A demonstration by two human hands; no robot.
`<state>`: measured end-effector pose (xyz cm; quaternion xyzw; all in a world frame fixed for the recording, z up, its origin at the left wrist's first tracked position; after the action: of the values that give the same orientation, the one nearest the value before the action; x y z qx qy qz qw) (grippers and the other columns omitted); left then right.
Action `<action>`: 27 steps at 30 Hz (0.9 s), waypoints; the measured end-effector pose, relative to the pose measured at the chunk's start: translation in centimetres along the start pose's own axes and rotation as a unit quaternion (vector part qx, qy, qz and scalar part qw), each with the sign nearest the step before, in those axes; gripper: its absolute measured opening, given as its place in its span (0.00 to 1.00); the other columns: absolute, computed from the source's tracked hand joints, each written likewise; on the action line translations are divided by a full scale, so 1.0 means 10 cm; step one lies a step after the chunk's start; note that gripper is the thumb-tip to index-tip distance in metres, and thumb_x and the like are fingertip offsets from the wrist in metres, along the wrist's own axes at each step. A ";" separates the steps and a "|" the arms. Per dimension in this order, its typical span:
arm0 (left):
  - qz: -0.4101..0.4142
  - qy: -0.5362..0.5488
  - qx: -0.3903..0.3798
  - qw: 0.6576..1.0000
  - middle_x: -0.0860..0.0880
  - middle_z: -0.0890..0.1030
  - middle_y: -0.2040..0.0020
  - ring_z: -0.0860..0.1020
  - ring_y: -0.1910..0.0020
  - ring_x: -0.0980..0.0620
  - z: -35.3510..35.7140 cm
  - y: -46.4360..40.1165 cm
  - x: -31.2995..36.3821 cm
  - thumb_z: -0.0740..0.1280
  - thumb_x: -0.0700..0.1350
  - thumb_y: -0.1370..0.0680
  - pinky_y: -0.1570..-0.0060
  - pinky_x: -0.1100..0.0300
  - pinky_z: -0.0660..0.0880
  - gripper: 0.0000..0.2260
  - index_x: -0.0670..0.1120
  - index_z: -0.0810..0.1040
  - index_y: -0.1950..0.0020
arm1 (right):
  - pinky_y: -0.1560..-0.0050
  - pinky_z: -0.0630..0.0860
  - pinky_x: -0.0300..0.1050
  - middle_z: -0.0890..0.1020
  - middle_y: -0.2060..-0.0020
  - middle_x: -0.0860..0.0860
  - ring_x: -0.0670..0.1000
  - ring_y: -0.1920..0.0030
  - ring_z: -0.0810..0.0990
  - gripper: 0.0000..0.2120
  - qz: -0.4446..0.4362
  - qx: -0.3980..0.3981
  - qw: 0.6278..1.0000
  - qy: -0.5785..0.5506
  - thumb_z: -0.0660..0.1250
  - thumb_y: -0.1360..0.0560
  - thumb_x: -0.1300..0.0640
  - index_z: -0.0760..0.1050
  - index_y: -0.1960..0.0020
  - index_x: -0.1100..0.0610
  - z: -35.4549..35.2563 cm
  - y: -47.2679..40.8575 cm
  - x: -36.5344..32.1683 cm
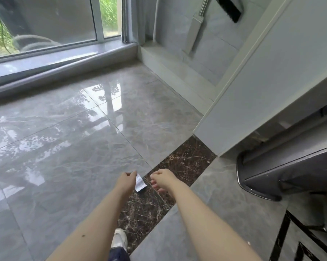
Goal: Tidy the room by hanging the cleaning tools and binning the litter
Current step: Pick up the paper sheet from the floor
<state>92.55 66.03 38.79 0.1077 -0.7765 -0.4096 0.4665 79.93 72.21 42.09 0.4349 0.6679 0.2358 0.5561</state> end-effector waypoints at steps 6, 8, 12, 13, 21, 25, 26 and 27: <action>-0.034 -0.007 0.004 0.999 0.39 0.72 0.33 0.73 0.37 0.40 0.14 -0.75 0.18 0.57 0.48 0.18 0.36 0.47 0.71 0.20 0.37 0.68 0.31 | 0.60 0.70 0.38 0.76 0.56 0.52 0.45 0.63 0.73 0.15 0.022 -0.002 1.000 0.003 0.58 0.21 0.59 0.73 0.37 0.62 -0.13 -0.76 -0.14; -0.042 -0.009 0.005 0.999 0.39 0.72 0.32 0.73 0.36 0.40 0.17 -1.06 0.19 0.56 0.48 0.18 0.35 0.47 0.71 0.20 0.37 0.68 0.31 | 0.64 0.69 0.35 0.76 0.56 0.52 0.43 0.65 0.73 0.14 0.037 -0.006 0.999 -0.011 0.58 0.21 0.59 0.73 0.38 0.62 -0.15 -1.05 -0.19; -0.057 -0.014 0.006 0.998 0.39 0.71 0.31 0.72 0.35 0.40 0.31 -1.65 0.15 0.57 0.47 0.18 0.34 0.46 0.70 0.19 0.37 0.68 0.31 | 0.67 0.70 0.32 0.76 0.59 0.51 0.43 0.65 0.73 0.14 0.052 -0.016 0.998 -0.043 0.58 0.21 0.60 0.73 0.37 0.62 -0.16 -1.61 -0.19; -0.057 -0.011 0.007 0.998 0.39 0.72 0.32 0.73 0.35 0.40 0.34 -1.74 0.14 0.57 0.47 0.18 0.34 0.46 0.70 0.19 0.37 0.68 0.31 | 0.66 0.70 0.33 0.76 0.56 0.52 0.44 0.63 0.74 0.15 0.050 -0.016 0.998 -0.037 0.58 0.21 0.60 0.73 0.36 0.63 -0.16 -1.68 -0.18; -0.103 0.022 0.018 0.994 0.46 0.69 0.62 0.70 0.57 0.48 0.67 -2.73 -0.43 0.58 0.42 0.18 0.66 0.59 0.66 0.13 0.45 0.68 0.63 | 0.60 0.71 0.36 0.77 0.53 0.52 0.49 0.55 0.74 0.14 0.072 -0.011 0.997 0.015 0.58 0.23 0.62 0.77 0.41 0.60 -0.08 -2.72 0.28; -0.136 0.020 0.031 0.990 0.39 0.77 0.58 0.76 0.62 0.43 0.76 -3.06 -0.83 0.59 0.42 0.19 0.63 0.54 0.71 0.12 0.36 0.73 0.41 | 0.63 0.70 0.35 0.78 0.54 0.52 0.50 0.55 0.75 0.12 0.093 -0.014 0.995 0.020 0.58 0.23 0.63 0.79 0.45 0.57 0.06 -3.23 0.60; -0.142 0.015 0.034 0.989 0.38 0.79 0.57 0.77 0.59 0.41 0.81 -3.15 -0.96 0.59 0.42 0.19 0.60 0.52 0.72 0.14 0.35 0.73 0.38 | 0.63 0.70 0.35 0.78 0.54 0.52 0.49 0.55 0.75 0.12 0.097 -0.019 0.995 0.025 0.59 0.23 0.62 0.79 0.45 0.57 0.12 -3.36 0.69; -0.143 0.011 0.038 0.989 0.40 0.79 0.58 0.77 0.60 0.42 0.86 -3.26 -1.10 0.59 0.43 0.19 0.61 0.53 0.72 0.15 0.35 0.73 0.37 | 0.63 0.70 0.34 0.77 0.53 0.51 0.49 0.54 0.75 0.12 0.097 -0.022 0.995 0.027 0.59 0.23 0.61 0.78 0.43 0.57 0.18 -3.51 0.79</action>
<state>84.51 55.75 5.82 0.2396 -0.7630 -0.4414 0.4069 70.40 60.68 9.34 0.4784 0.6321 0.3151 0.5219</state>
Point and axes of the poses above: each hand's wrist, its own y-axis away from the middle knuckle, its own z-axis out of the palm, x = y × z, the point moved 4 cm from there along -y, towards the middle knuckle
